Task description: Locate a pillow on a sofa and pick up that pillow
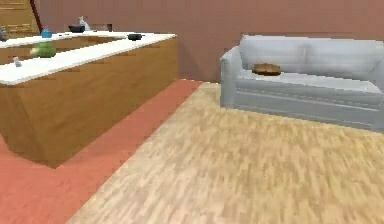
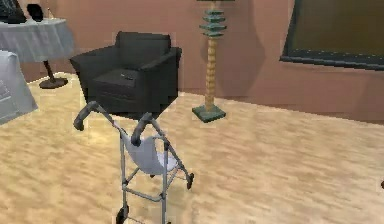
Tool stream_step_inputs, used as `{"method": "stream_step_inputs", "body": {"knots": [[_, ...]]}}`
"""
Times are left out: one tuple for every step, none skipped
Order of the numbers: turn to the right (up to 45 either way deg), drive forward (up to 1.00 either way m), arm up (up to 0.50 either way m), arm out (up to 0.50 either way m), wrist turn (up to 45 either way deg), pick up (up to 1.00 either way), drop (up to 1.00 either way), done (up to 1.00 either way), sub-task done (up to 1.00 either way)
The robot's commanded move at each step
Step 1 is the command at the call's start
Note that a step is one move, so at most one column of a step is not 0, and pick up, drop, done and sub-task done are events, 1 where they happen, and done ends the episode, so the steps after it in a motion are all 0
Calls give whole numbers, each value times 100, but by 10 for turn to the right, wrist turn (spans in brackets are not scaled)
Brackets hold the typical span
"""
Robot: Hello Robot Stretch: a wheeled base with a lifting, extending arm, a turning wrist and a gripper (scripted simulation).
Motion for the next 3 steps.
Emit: {"method": "stream_step_inputs", "body": {"knots": [[180, 0, 0, 0, 0, 0, 0, 0, 0], [0, 100, 0, 0, 0, 0, 0, 0, 0], [450, 0, 0, 0, 0, 0, 0, 0, 0]]}}
